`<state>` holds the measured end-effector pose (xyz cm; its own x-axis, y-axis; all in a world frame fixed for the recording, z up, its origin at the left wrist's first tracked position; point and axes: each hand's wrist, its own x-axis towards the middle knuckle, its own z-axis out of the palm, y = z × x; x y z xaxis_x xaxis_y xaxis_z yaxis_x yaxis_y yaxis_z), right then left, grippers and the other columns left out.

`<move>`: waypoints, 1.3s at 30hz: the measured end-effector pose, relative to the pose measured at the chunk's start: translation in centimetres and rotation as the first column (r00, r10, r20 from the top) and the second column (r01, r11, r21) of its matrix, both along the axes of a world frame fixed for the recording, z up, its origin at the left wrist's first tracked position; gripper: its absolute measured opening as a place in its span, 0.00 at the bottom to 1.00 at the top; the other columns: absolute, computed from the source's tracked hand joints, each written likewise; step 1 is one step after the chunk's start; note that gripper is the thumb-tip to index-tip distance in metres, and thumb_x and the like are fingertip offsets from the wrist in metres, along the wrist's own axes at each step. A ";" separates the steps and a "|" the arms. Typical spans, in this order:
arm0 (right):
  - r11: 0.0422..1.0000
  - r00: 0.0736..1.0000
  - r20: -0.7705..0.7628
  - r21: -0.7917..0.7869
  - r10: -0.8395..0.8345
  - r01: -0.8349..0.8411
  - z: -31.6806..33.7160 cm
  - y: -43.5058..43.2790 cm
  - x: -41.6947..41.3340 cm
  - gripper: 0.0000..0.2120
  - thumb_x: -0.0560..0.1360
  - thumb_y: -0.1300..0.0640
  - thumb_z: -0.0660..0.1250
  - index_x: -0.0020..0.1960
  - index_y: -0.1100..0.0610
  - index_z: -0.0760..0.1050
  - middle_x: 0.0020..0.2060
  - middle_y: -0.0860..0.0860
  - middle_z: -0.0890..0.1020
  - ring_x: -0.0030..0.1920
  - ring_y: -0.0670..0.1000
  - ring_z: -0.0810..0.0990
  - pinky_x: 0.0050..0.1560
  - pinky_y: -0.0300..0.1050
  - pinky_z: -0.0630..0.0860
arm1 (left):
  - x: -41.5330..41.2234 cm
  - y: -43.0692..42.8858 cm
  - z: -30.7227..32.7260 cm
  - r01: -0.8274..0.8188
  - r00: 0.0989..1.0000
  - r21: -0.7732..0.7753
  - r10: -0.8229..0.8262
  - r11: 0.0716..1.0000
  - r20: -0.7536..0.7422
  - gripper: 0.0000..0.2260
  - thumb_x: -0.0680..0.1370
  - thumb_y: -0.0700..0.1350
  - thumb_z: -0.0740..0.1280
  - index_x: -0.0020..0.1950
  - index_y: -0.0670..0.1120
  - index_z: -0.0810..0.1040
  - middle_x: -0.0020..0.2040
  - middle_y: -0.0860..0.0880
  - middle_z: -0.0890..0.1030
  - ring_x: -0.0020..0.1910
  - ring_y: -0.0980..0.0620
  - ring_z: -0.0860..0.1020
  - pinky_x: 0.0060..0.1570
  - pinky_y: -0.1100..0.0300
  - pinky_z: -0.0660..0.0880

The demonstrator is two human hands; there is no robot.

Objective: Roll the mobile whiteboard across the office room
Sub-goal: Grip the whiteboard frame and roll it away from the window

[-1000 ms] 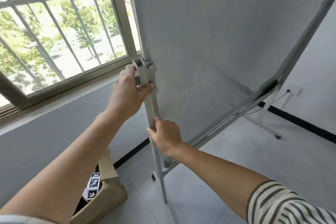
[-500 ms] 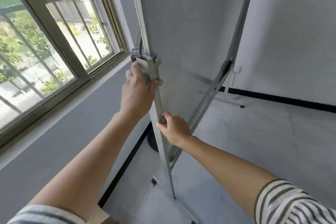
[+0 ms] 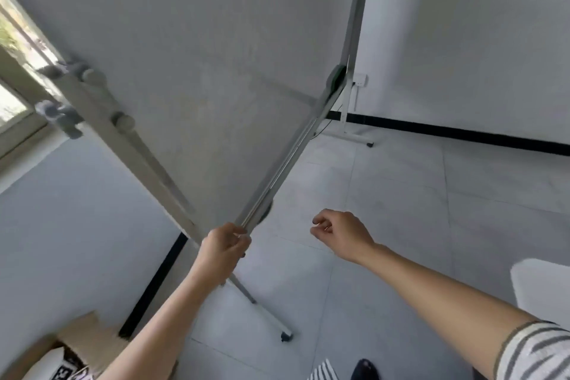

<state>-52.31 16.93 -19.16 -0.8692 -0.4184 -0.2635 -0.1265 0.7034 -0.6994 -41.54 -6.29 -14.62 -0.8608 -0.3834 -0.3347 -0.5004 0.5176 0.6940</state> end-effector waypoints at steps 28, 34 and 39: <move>0.824 0.823 0.042 0.035 -0.566 0.565 0.9 29.0 -41.1 0.10 0.74 0.49 0.69 0.54 0.50 0.79 0.45 0.44 0.84 0.44 0.42 0.81 0.51 0.45 0.79 | -56.6 20.8 1.1 0.381 0.924 0.196 -0.366 0.903 -0.112 0.07 0.77 0.43 0.68 0.48 0.56 0.77 0.43 0.42 0.84 0.45 0.45 0.83 0.50 0.45 0.78; 0.861 0.860 0.041 0.024 -0.508 0.508 -0.2 32.4 -54.2 0.10 0.75 0.50 0.69 0.55 0.51 0.79 0.46 0.44 0.84 0.45 0.41 0.81 0.50 0.42 0.79 | -69.1 23.2 1.0 0.330 0.941 0.164 -0.310 0.930 -0.139 0.06 0.77 0.43 0.68 0.48 0.56 0.77 0.43 0.43 0.84 0.45 0.44 0.83 0.48 0.48 0.79; 0.910 0.909 0.036 0.025 -0.415 0.414 -0.3 35.2 -68.0 0.11 0.75 0.49 0.68 0.55 0.51 0.79 0.44 0.43 0.83 0.43 0.41 0.81 0.48 0.40 0.78 | -79.6 26.0 1.9 0.203 0.967 0.158 -0.172 0.966 -0.187 0.05 0.77 0.44 0.68 0.52 0.51 0.79 0.42 0.44 0.84 0.45 0.45 0.83 0.51 0.47 0.79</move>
<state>-120.29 52.17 -19.50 -0.9522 -0.0176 -0.3050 0.2066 0.6983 -0.6854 -121.14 19.74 -12.69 -0.9615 -0.1585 -0.2244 -0.2728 0.4540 0.8482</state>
